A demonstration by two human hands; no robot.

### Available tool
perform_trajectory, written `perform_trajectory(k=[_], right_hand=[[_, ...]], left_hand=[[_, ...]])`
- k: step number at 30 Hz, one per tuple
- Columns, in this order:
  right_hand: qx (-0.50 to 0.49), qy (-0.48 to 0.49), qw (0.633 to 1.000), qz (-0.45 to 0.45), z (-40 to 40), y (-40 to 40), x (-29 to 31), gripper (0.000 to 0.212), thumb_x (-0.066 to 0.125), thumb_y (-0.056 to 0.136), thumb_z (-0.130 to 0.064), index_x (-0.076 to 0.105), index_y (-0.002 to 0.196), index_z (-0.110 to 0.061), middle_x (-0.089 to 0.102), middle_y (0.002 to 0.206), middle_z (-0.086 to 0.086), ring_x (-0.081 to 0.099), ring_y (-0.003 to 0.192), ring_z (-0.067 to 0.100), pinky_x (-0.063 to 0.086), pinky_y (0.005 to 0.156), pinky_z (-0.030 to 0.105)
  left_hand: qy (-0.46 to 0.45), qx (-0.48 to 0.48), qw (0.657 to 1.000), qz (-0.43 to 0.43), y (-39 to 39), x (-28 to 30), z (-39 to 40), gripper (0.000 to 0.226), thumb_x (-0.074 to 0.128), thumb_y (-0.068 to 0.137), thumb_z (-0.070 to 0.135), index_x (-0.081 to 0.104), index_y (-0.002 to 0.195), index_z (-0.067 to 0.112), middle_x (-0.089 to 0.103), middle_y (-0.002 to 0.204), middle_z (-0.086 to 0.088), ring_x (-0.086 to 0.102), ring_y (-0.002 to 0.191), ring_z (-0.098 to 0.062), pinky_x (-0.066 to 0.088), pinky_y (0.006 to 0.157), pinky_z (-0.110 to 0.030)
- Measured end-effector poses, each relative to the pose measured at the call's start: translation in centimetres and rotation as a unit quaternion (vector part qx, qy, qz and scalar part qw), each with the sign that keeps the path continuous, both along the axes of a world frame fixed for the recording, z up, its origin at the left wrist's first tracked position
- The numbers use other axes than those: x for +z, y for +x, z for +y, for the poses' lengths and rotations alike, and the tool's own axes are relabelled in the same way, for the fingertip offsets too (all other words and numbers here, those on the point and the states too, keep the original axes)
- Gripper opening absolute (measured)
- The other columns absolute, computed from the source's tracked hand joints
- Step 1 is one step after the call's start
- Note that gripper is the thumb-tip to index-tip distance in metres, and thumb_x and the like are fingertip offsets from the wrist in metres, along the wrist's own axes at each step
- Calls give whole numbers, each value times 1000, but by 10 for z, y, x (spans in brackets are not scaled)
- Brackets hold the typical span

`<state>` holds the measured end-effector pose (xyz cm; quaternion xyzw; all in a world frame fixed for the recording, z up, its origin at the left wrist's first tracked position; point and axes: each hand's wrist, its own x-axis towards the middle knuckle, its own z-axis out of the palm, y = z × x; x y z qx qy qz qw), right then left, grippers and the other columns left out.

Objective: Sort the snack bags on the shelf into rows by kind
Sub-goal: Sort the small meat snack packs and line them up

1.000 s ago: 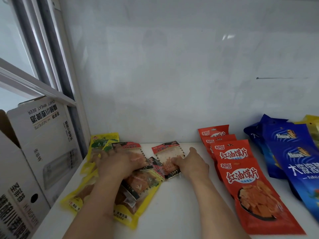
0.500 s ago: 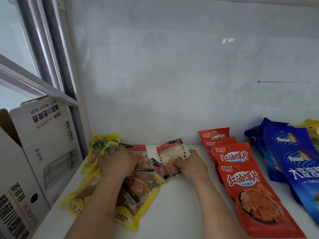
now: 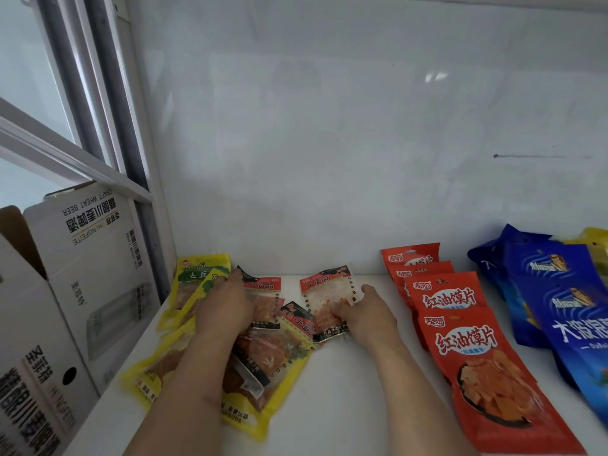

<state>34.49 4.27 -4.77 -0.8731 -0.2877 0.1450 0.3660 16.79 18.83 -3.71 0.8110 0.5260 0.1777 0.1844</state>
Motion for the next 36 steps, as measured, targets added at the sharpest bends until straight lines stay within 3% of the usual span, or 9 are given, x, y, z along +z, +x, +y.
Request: perform_trajectory(k=[9,14,18,20,26,28,31,34,36], right_hand=[[4,4,1000,-17,2,2,-4,58,65,87,-54,48,128,-17,66,122,0,62,113,23,45,98,38],[-8,27,1000,6,3,3,-5,66,63,90,-53,45,139,-13,64,127,4,61,117,25,44,101,39],[-21,105,994,34,4,8,-10,42,72,85,-45,58,113,-16,70,103,-2,69,93,21,56,86,44],[-23,130,991,37,4,13,-14,34,74,82,-42,63,101,-16,72,92,-2,70,84,19,58,77,44],[1,147,988,42,-4,18,-8,25,70,90,-37,66,99,-13,72,91,-2,69,84,16,43,59,25],[18,180,981,73,-3,20,-5,18,72,89,-35,67,94,-18,74,89,-5,71,84,14,49,65,27],[42,211,972,92,-3,24,-2,28,74,78,-51,62,93,-30,74,93,-11,71,90,10,55,82,39],[64,243,960,121,-2,27,-1,13,74,87,-35,64,95,-31,76,96,-14,71,94,8,54,90,41],[57,242,962,115,0,28,-3,13,74,86,-36,65,93,-31,76,94,-13,73,90,10,56,88,45]], left_hand=[[-16,58,996,-60,-5,5,6,54,51,91,9,34,142,4,57,130,-24,56,118,-39,47,93,-41],[6,91,994,-57,-6,6,7,43,50,96,13,47,138,7,60,131,-19,58,117,-37,46,89,-40],[64,58,992,-91,-6,13,5,38,45,96,7,60,131,8,59,132,-19,59,113,-36,45,87,-37],[50,52,985,-158,-8,19,4,33,45,98,9,64,126,8,61,129,-18,60,110,-36,45,88,-35],[-79,67,940,-327,-12,21,-1,16,50,101,20,59,113,16,65,109,-7,60,100,-29,48,84,-38],[-139,60,911,-385,-11,22,-5,9,55,99,21,60,105,17,68,106,-9,64,96,-29,54,86,-45],[-256,30,851,-457,-10,29,-15,8,61,97,16,62,105,17,71,105,-14,69,88,-29,57,82,-53],[-334,5,805,-490,-8,32,-21,21,63,95,7,63,114,16,72,106,-17,70,89,-33,55,85,-56],[-359,-3,789,-499,-5,33,-25,25,61,94,3,64,117,13,74,103,-17,69,84,-31,57,77,-51]])
